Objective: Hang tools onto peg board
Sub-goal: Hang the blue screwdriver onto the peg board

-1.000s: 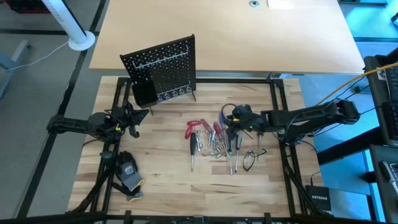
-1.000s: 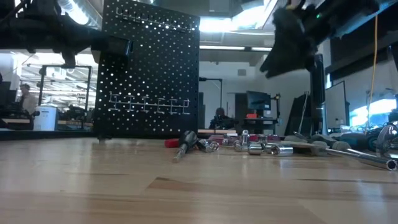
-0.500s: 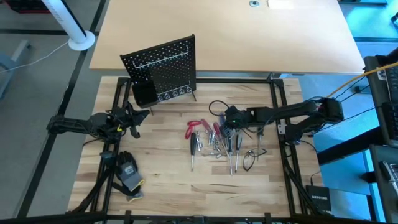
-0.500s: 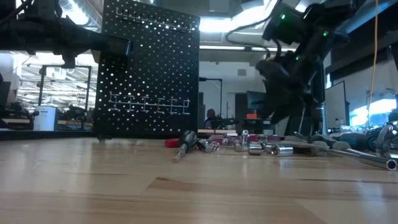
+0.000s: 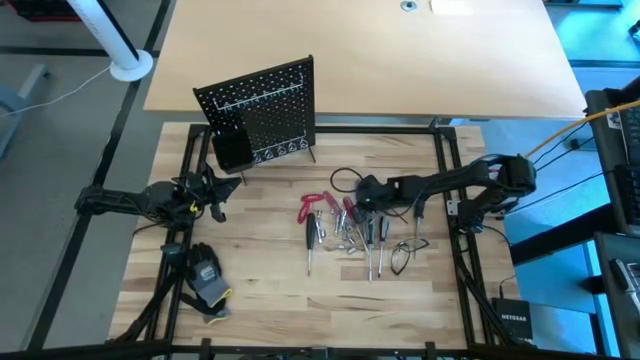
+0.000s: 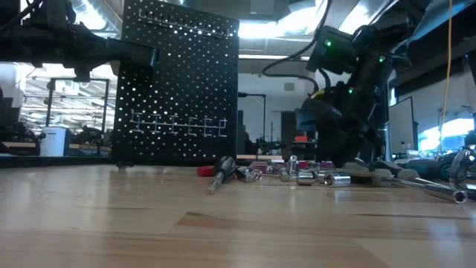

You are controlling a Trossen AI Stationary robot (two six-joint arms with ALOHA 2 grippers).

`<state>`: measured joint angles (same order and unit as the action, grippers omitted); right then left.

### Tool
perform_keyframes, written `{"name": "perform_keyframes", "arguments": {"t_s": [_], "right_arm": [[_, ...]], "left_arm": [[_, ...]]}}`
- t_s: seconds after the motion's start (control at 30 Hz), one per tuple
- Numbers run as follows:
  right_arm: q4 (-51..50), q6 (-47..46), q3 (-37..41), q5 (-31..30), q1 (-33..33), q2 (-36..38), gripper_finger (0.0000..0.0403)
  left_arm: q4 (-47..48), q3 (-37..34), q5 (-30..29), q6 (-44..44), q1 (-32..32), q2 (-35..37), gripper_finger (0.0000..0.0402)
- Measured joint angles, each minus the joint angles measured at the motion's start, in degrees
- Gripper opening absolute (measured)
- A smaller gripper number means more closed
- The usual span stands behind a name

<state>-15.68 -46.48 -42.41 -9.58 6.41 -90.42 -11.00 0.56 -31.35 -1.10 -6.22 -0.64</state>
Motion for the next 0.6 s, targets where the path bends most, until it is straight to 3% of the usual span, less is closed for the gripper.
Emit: {"name": "perform_keyframes", "arguments": {"t_s": [0.43,0.6], "right_arm": [[2.78,0.61,-0.17,-2.35,1.38,-4.21,0.0176],[2.63,1.38,-0.11,-2.82,1.38,-4.23,0.0153]], "left_arm": [[0.06,0.0,0.0,-0.6,0.0,0.0,0.0006],[0.17,0.0,0.0,-1.47,0.0,0.0,0.0006]]}}
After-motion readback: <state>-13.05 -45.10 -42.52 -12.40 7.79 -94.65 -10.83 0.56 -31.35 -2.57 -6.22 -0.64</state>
